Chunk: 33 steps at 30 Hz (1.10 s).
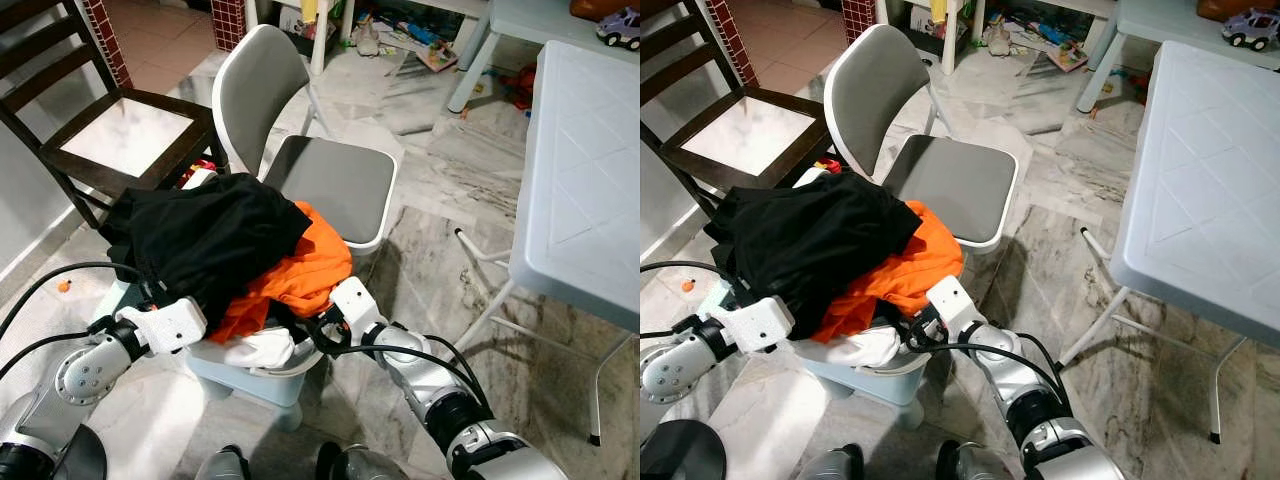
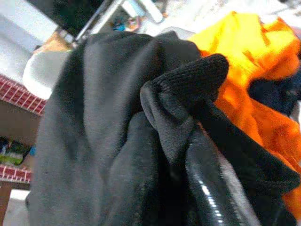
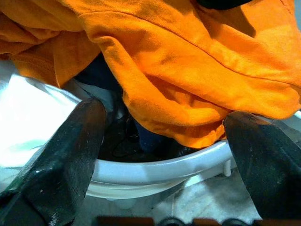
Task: Hang hanger
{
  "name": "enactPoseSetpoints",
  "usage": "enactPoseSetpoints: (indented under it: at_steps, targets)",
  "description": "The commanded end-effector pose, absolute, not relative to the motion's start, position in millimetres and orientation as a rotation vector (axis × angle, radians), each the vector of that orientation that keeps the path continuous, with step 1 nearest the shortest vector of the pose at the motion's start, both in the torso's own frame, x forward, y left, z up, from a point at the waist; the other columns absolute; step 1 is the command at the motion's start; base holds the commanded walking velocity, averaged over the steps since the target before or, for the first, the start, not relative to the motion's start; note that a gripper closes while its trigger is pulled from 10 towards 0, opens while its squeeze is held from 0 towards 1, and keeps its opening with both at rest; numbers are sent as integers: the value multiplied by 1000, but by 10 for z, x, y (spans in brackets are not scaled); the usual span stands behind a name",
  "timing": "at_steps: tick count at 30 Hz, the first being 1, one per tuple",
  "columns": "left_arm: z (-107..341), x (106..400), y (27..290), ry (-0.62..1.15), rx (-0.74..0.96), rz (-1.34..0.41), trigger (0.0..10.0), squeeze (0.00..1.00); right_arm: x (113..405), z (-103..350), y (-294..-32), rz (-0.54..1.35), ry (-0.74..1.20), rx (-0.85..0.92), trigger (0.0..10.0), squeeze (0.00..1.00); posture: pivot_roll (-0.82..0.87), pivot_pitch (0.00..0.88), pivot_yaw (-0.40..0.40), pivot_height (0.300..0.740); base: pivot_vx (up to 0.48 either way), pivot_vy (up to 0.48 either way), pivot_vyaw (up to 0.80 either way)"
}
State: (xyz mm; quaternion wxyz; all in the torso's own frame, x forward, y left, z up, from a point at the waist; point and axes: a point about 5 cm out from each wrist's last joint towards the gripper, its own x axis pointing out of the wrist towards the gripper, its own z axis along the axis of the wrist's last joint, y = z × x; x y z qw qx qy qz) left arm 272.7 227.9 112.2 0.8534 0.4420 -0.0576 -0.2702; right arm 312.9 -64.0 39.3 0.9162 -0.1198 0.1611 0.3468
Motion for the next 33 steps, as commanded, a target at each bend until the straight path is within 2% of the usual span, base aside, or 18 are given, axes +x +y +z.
enactPoseSetpoints:
  at_steps: [1, 6, 9, 10, 11, 14, 15, 22, 32, 33]
  targets:
    - [1258, 2788, 2245, -164, 878, -523, 0, 0, 3108, 334, -681, 709, 367, -252, 10000, 0, 145, 184, -106, 740, 0, 0, 0]
    - [1543, 2913, 2057, -258, 609, -387, 0, 0, 3110, 332, -685, 707, 368, -252, 10000, 0, 147, 184, -109, 740, 0, 0, 0]
    - [1743, 2981, 1948, -309, 276, -276, 0, 0, 3101, 327, -669, 714, 369, -254, 10000, 0, 148, 184, -115, 740, 0, 0, 0]
    - [1863, 3012, 1934, -333, -26, -188, 0, 0, 3098, 325, -667, 716, 370, -255, 10000, 0, 149, 185, -116, 740, 0, 0, 0]
    - [1918, 3024, 1974, -344, -180, -130, 0, 0, 3097, 324, -669, 716, 371, -254, 10000, 0, 149, 185, -117, 740, 0, 0, 0]
    - [1944, 3026, 2089, -356, -321, -42, 0, 0, 3100, 324, -671, 716, 371, -255, 10000, 0, 150, 187, -118, 740, 0, 0, 0]
    - [1884, 3006, 2200, -342, -380, 25, 0, 0, 3101, 324, -671, 716, 372, -256, 10000, 0, 150, 188, -118, 740, 0, 0, 0]
    - [1544, 2809, 2410, -202, -574, 193, 0, 0, 3092, 315, -677, 722, 375, -258, 10000, 0, 153, 198, -121, 740, 0, 0, 0]
    - [1198, 2683, 2150, -58, -573, 157, 0, 0, 3081, 306, -672, 732, 378, -264, 10000, 0, 154, 206, -134, 740, 0, 0, 0]
    - [1175, 2674, 2132, -39, -551, 157, 4980, 0, 3081, 306, -675, 733, 378, -266, 10000, 0, 154, 207, -135, 740, 0, 0, 0]
